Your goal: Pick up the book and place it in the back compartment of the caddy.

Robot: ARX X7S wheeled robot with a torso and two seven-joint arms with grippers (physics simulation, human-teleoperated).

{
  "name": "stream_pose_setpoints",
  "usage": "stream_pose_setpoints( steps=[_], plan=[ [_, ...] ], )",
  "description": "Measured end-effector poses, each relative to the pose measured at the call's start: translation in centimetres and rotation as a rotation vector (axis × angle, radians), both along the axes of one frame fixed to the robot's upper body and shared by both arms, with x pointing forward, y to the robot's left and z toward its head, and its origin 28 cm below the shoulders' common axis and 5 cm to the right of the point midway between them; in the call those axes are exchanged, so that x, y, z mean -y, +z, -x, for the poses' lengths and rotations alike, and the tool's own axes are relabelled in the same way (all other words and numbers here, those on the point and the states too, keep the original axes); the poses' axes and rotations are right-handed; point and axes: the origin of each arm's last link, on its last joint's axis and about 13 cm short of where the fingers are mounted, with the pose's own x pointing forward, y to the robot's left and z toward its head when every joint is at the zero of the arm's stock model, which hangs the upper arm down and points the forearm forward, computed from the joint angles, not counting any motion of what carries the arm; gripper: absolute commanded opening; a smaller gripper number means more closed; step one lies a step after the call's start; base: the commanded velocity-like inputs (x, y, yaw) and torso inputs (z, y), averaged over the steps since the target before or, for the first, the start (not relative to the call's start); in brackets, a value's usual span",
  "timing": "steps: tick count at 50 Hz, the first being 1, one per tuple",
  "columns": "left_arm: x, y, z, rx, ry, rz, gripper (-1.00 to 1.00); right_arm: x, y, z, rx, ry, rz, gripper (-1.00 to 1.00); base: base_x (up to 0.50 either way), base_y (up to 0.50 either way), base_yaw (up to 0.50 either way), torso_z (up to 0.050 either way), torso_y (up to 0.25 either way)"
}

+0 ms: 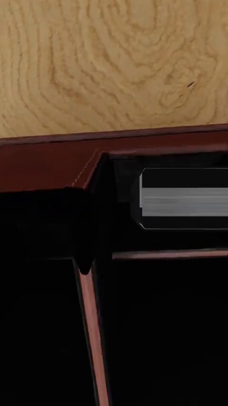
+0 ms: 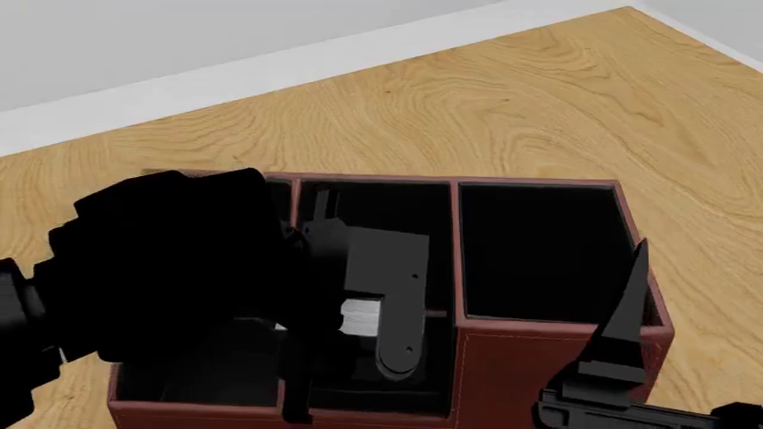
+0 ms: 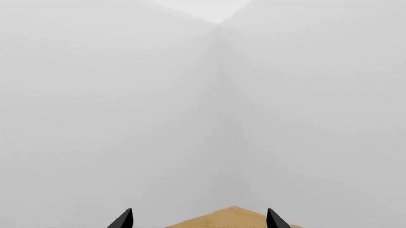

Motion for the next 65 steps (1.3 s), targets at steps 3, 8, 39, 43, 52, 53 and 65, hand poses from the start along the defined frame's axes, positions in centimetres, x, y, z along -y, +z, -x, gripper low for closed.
stream_pose_setpoints(
  steps=[3,8,39,43,52,53,65],
  plan=[
    [-0.2,-0.2,-0.2,-0.003,0.003,-0.004,-1.0,0.0,0.0,-0.1,-0.002,0.003,0.002,1.0,0.0,0.0,0.0,0.0,0.003],
    [-0.4,-0.5,-0.5,-0.009,0.006,-0.009,-1.0,-0.1,0.0,-0.1,-0.003,0.006,0.005,1.0,0.0,0.0,0.0,0.0,0.0],
    [-0.6,-2.7,-0.7,-0.045,-0.008,0.017,-1.0,-0.2,-0.2,-0.2,-0.008,0.01,0.009,1.0,0.0,0.0,0.0,0.0,0.001],
    [-0.7,-3.0,-0.7,-0.047,-0.005,0.018,-1.0,-0.2,-0.2,-0.2,-0.009,0.01,0.008,1.0,0.0,0.0,0.0,0.0,0.003],
    [-0.8,-3.6,-0.8,-0.042,0.006,0.021,-1.0,-0.1,-0.3,-0.2,-0.009,0.011,0.008,1.0,0.0,0.0,0.0,0.001,0.001],
    [-0.8,-3.6,-0.8,-0.041,0.007,0.022,-1.0,-0.1,-0.3,-0.2,-0.009,0.011,0.008,1.0,0.0,0.0,0.0,0.0,0.0],
    [-0.8,-3.8,-0.8,-0.001,0.034,0.07,1.0,-0.1,-0.4,-0.3,-0.01,0.014,0.006,1.0,0.0,0.0,0.0,0.0,0.0]
  ],
)
